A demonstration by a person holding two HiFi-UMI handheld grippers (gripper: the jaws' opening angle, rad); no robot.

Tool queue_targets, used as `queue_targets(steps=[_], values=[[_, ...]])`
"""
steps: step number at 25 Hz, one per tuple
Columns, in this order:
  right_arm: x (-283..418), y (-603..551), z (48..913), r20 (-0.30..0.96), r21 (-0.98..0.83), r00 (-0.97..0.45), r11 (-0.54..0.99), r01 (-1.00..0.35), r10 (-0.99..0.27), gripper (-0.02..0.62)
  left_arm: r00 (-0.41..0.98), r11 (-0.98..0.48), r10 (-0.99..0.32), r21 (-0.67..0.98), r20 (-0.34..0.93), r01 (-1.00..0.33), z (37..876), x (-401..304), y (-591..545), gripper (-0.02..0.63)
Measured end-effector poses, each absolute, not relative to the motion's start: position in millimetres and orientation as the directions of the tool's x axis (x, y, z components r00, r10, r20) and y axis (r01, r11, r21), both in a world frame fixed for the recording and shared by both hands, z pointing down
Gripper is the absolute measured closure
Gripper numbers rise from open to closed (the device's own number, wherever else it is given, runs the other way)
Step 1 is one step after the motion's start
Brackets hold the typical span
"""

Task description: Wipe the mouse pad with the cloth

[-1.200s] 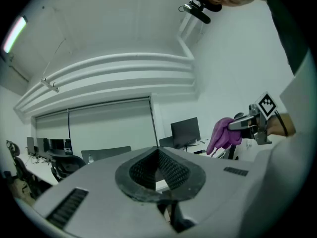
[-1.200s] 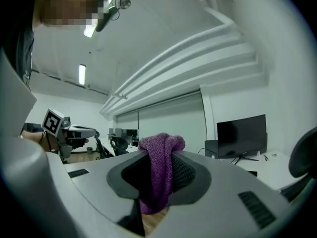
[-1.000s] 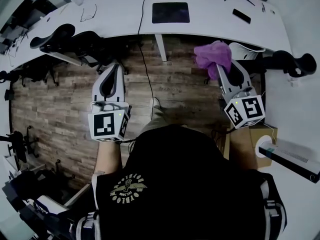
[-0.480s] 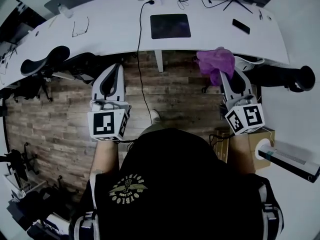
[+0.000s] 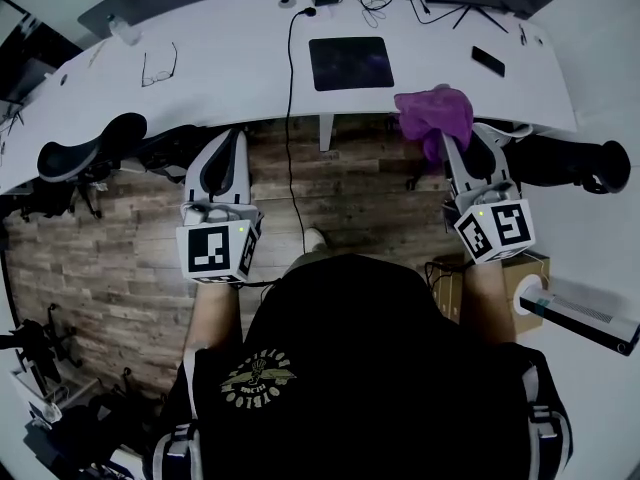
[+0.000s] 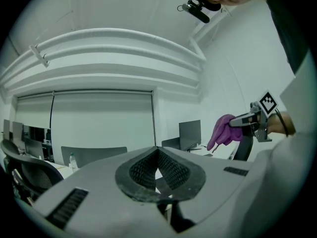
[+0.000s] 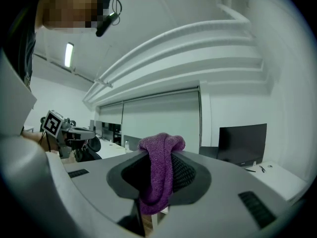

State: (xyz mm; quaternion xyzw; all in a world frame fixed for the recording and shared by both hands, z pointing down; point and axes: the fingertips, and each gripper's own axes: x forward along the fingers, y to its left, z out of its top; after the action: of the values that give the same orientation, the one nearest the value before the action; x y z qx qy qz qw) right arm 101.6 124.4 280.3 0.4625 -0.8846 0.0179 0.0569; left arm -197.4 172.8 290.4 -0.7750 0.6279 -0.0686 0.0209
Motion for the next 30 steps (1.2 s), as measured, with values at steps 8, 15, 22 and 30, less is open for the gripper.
queue_targets(steps=[8, 15, 22, 30], values=[[95, 125, 273, 0.123, 0.047, -0.530, 0.539, -0.841, -0.839, 0.505, 0.245, -0.249, -0.968, -0.090, 0.050, -0.964, 293, -207, 152, 0.604], [109, 109, 280, 0.125, 0.025, -0.513, 0.520, -0.854, -0.849, 0.505, 0.257, -0.261, -0.965, -0.094, 0.056, -0.961, 295, -197, 138, 0.604], [105, 71, 285, 0.130, 0.011, -0.544, 0.550, -0.835, -0.829, 0.505, 0.215, -0.220, -0.974, -0.079, 0.069, -0.972, 300, -198, 112, 0.604], [107, 31, 297, 0.161, -0.001, -0.561, 0.568, -0.823, -0.812, 0.505, 0.227, -0.230, -0.972, -0.061, 0.054, -0.971, 301, -196, 85, 0.604]])
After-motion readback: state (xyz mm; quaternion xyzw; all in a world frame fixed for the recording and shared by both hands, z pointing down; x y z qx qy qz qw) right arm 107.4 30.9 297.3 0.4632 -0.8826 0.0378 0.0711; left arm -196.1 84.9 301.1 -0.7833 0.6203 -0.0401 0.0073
